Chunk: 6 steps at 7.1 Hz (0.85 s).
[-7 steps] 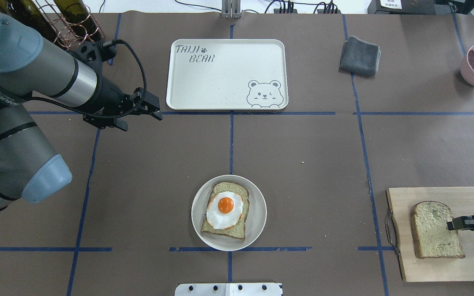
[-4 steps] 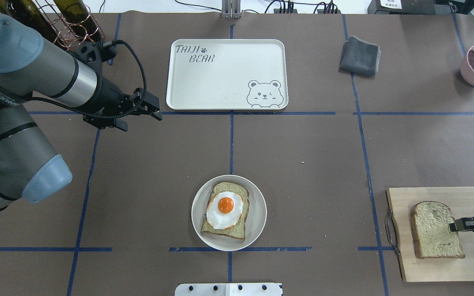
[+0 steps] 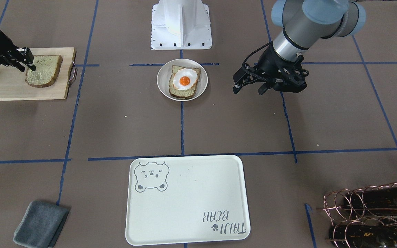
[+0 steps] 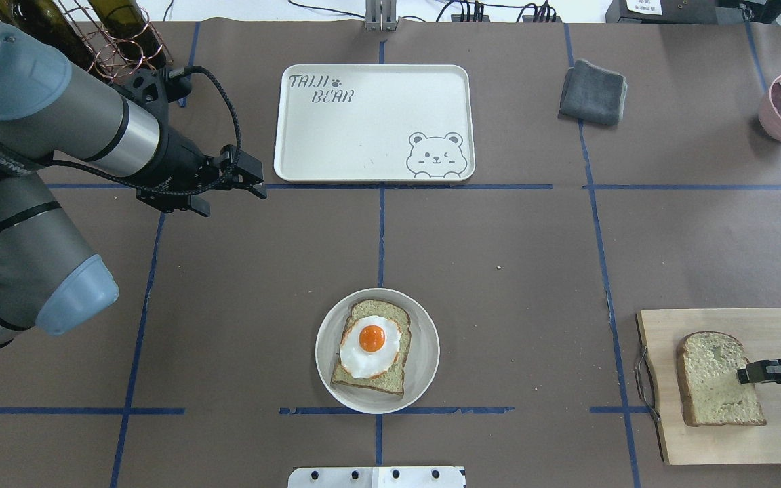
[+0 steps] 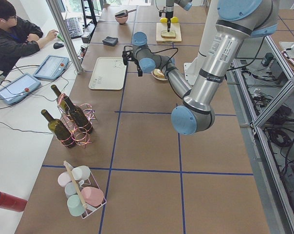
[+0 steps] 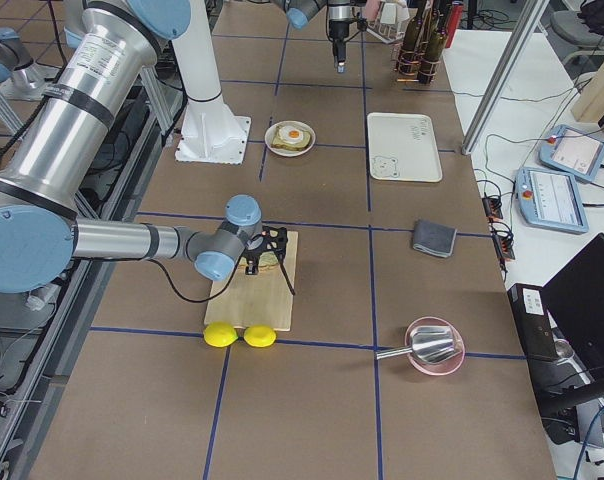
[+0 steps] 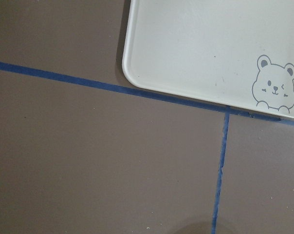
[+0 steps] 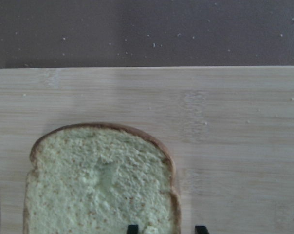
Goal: Make sandwich and place on tray
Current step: 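Lower the right gripper and grasp the bread slice edge on the cutting board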
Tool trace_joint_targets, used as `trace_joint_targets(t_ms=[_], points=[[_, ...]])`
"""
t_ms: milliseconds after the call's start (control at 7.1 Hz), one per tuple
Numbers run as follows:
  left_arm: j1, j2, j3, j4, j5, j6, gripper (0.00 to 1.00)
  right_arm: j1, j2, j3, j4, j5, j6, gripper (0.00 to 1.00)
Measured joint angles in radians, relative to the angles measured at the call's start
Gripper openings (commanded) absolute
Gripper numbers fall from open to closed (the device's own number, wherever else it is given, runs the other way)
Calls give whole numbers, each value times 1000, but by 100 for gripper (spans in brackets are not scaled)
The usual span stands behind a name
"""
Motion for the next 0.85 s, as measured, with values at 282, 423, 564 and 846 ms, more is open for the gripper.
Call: trace_joint_targets(t_ms=[282, 423, 564, 846], points=[[-1, 0, -1, 0, 0, -1, 100, -13, 1, -2, 0, 0, 1, 41], [-1, 0, -2, 0, 1, -2, 100, -18, 1, -2, 0, 2, 0, 25], [-1, 0, -2, 0, 1, -2, 100, -22, 2, -3, 0, 4, 0, 0], [-1, 0, -2, 0, 1, -1, 100, -23, 2, -3, 1, 5, 0, 0]])
